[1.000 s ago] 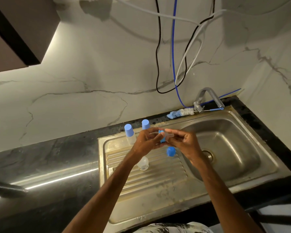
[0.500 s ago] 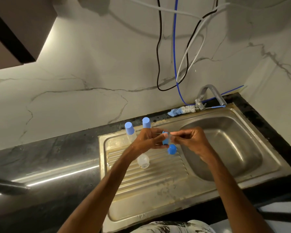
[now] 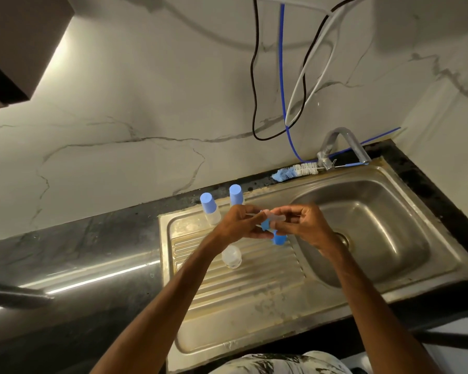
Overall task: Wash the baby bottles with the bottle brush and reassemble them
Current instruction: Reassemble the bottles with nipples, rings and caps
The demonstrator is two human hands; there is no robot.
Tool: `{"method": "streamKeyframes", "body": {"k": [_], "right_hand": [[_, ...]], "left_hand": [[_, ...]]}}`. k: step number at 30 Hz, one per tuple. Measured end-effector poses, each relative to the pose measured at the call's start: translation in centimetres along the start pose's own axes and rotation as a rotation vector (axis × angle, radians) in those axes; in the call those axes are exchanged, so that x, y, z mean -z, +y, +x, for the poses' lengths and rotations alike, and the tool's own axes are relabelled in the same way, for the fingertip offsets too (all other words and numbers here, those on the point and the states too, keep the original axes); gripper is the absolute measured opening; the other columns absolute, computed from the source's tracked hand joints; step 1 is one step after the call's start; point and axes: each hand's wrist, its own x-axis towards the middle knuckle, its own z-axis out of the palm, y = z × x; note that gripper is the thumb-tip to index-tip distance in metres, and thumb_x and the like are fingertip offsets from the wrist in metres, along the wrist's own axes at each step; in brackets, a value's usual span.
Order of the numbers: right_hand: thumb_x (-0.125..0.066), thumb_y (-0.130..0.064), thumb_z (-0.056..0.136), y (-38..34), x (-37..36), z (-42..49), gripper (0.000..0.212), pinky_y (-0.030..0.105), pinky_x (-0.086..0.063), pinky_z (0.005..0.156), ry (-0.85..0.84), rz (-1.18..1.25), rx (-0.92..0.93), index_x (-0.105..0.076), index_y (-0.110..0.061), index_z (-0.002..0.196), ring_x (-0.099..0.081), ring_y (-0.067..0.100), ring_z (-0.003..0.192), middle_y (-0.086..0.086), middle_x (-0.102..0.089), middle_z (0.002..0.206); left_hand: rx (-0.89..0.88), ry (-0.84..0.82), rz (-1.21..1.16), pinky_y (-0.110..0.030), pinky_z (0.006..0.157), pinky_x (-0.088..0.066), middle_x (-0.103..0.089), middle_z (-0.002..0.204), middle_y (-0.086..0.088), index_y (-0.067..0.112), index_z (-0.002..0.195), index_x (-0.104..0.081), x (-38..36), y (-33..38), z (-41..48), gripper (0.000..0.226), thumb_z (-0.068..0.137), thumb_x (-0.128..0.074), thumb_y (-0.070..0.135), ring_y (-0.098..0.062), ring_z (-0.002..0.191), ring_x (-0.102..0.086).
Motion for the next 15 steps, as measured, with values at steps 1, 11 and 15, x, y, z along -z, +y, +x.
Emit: {"method": "streamKeyframes", "body": {"k": [1,11,15], "right_hand": [[-0.084,-0.024,0.078,-0.1,-0.1,0.1,0.039,0.049,-0.063,0.078,-0.005,0.007,-0.005,-0.073,-0.007,0.111,-0.076,0.028,0.094,0.008,-0.077,0.101],[-0.08,-0.019,0.08,1.4,-0.3,0.9,0.037,0.038,-0.062,0.085,0.036,0.214,-0.152,-0.072,-0.001,0.112,-0.074,0.035,0.095,0.018,-0.075,0.104],[-0.076,-0.008,0.084,4.0,0.3,0.4,0.035,0.038,-0.062,0.088,0.17,0.401,-0.244,-0.068,-0.001,0.118,-0.073,0.037,0.1,0.021,-0.074,0.111]], "left_hand": [[0.003,-0.006,0.023,-0.055,0.096,-0.057,-0.075,0.111,-0.017,0.0,0.123,-0.066,0.2,0.0,0.1,0.032,0.102,-0.061,0.024,-0.031,0.099,-0.076],[0.019,-0.034,0.057,-0.039,0.081,-0.064,-0.075,0.112,-0.015,0.007,0.129,-0.065,1.2,0.5,0.7,0.041,0.101,-0.061,0.036,-0.029,0.093,-0.077],[0.042,0.086,0.317,-0.036,0.073,-0.064,-0.075,0.113,-0.011,0.008,0.122,-0.067,0.8,-1.0,1.5,0.044,0.101,-0.058,0.045,-0.02,0.081,-0.078]]}}
